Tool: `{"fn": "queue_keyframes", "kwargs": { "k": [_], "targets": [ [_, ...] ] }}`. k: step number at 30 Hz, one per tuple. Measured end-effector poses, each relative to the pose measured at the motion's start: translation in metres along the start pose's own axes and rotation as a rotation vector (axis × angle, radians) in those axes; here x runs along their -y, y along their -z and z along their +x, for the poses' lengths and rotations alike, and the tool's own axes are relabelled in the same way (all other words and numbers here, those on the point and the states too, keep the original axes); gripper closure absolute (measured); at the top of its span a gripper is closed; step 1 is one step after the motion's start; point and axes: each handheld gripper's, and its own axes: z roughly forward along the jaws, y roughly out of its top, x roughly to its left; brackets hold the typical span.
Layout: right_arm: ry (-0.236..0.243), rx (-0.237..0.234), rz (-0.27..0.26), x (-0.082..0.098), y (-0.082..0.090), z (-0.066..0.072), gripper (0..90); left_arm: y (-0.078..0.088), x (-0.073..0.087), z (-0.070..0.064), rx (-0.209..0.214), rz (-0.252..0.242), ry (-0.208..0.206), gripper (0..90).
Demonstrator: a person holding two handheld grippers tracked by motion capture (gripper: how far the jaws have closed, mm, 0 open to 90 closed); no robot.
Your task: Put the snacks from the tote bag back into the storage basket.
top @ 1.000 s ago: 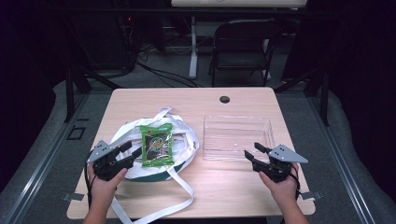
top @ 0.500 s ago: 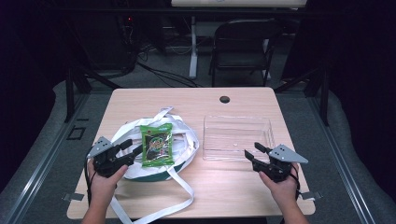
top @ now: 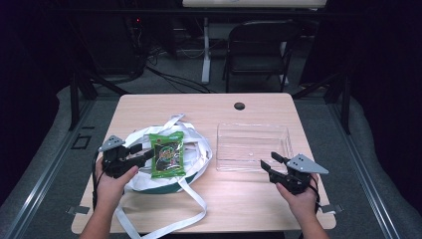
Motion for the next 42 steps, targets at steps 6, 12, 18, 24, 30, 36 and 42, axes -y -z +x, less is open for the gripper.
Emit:
{"fn": "queue_keyframes", "kwargs": {
  "k": [6, 12, 18, 24, 30, 36, 42],
  "targets": [
    [0.004, 0.001, 0.008, 0.000, 0.000, 0.000, 47.5, -0.005, -0.010, 0.002, 0.005, 0.050, 0.025, 40.6],
    [0.001, -0.006, 0.010, 0.000, 0.000, 0.000, 47.0, -0.012, -0.016, 0.004, 0.002, 0.092, 0.031, 40.6],
    [0.003, -0.009, 0.017, 0.000, -0.001, 0.000, 46.4, -0.021, -0.018, 0.010, 0.004, 0.122, 0.060, 40.6],
    [-0.005, -0.014, 0.015, 0.000, -0.001, 0.000, 45.2, -0.028, -0.018, 0.016, 0.005, 0.156, 0.094, 39.5],
    [-0.010, -0.016, 0.012, 0.000, -0.001, 0.001, 44.7, -0.038, -0.018, 0.020, 0.008, 0.201, 0.132, 38.1],
    [-0.013, -0.014, 0.012, 0.000, 0.000, 0.000, 44.7, -0.047, -0.020, 0.021, 0.008, 0.235, 0.148, 38.1],
    [-0.013, -0.015, 0.008, 0.000, 0.000, 0.000, 44.7, -0.055, -0.021, 0.022, -0.002, 0.272, 0.152, 38.0]
  ]
}}
